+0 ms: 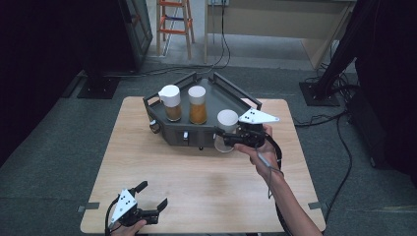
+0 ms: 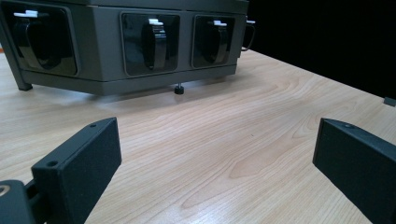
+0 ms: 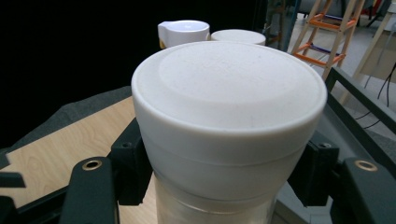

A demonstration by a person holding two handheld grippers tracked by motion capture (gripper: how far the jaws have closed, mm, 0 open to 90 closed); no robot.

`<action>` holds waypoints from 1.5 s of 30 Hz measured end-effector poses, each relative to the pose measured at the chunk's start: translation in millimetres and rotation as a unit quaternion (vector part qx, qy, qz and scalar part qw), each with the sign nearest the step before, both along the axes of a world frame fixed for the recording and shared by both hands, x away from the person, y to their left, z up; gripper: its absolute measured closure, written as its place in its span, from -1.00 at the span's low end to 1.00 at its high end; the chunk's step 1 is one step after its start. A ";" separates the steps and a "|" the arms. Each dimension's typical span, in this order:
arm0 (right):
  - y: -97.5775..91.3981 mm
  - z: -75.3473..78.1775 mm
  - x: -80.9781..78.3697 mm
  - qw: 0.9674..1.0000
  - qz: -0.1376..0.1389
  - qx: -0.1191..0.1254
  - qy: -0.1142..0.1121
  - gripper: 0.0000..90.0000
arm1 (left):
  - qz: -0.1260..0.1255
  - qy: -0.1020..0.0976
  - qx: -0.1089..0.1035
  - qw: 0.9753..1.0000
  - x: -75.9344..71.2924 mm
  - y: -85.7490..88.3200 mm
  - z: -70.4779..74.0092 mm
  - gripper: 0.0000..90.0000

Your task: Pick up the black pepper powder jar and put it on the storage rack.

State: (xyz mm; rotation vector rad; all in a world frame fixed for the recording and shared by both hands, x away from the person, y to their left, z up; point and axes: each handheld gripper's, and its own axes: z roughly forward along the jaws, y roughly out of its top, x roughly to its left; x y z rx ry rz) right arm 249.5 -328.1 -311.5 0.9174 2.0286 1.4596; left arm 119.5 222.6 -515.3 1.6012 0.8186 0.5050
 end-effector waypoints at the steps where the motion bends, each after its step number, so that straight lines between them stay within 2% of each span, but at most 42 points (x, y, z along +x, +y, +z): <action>1: 1.5 1.1 1.7 1.000 -0.003 0.001 0.001 -0.24 | 0.000 0.000 0.000 1.000 0.1 0.0 0.1 -0.98; 9: 12.2 10.7 18.4 1.000 -0.016 -0.003 0.000 -0.24 | 0.000 0.000 0.000 1.000 0.3 0.3 -0.2 -0.98; 21: 23.0 18.5 44.4 0.998 -0.058 -0.015 0.008 -0.24 | -0.001 0.000 -0.001 1.000 0.1 0.2 -0.1 -0.98; 45: 52.4 5.7 91.9 0.991 -0.124 -0.040 0.019 -0.24 | -0.001 -0.001 -0.005 1.000 -1.0 0.8 0.4 -0.98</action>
